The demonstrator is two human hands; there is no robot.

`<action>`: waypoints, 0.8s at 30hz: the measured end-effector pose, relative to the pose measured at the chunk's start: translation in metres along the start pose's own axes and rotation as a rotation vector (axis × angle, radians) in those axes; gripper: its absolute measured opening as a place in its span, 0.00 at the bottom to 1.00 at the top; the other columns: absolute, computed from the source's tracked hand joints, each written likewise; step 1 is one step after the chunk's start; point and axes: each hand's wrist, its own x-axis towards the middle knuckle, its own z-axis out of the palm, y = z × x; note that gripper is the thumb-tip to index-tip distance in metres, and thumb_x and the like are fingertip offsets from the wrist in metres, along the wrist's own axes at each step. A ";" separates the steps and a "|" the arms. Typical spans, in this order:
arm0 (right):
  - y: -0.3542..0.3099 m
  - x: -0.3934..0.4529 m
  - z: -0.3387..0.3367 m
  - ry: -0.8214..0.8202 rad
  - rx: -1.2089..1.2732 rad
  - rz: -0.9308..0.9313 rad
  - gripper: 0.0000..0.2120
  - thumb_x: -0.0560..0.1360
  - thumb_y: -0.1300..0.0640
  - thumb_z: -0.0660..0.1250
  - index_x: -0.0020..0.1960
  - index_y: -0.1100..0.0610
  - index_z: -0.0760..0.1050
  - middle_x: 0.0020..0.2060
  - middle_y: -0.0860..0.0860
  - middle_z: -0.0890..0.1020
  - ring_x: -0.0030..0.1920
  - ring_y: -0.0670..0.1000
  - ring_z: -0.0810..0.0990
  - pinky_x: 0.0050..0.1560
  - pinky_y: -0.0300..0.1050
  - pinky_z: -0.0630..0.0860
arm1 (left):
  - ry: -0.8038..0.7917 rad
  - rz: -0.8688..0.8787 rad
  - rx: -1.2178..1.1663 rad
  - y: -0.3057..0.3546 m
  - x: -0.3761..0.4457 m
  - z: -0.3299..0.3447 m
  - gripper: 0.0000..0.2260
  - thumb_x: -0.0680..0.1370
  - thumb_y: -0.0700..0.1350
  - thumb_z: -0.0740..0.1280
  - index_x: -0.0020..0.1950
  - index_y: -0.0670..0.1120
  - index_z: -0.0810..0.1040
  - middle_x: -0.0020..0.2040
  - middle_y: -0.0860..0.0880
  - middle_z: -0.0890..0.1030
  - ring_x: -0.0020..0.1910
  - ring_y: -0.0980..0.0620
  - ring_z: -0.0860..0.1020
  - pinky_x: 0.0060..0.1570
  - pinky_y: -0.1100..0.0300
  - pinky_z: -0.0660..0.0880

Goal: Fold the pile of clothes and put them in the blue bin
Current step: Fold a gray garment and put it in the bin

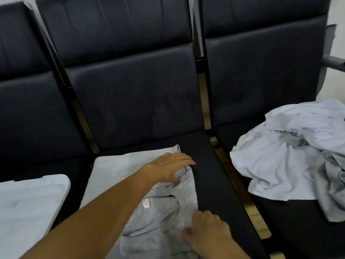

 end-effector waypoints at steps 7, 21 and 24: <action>0.007 0.017 -0.005 0.026 0.196 -0.097 0.12 0.81 0.56 0.59 0.64 0.54 0.70 0.63 0.54 0.71 0.58 0.54 0.75 0.54 0.44 0.73 | -0.198 0.006 0.262 0.004 0.024 -0.012 0.09 0.76 0.48 0.70 0.52 0.46 0.79 0.53 0.49 0.76 0.56 0.47 0.76 0.55 0.52 0.74; 0.030 -0.063 -0.123 0.649 0.266 -0.526 0.07 0.76 0.56 0.70 0.41 0.46 0.83 0.38 0.47 0.84 0.41 0.47 0.82 0.42 0.45 0.79 | 0.919 -0.453 -0.057 0.004 -0.196 -0.062 0.07 0.70 0.31 0.71 0.40 0.42 0.82 0.36 0.53 0.75 0.39 0.50 0.74 0.40 0.58 0.72; 0.018 -0.097 -0.134 0.894 0.341 -0.653 0.09 0.78 0.59 0.64 0.44 0.46 0.78 0.39 0.46 0.82 0.40 0.46 0.80 0.36 0.46 0.75 | 1.073 -0.370 -0.110 0.023 -0.243 -0.077 0.04 0.71 0.34 0.68 0.39 0.42 0.79 0.38 0.50 0.78 0.39 0.51 0.76 0.38 0.59 0.73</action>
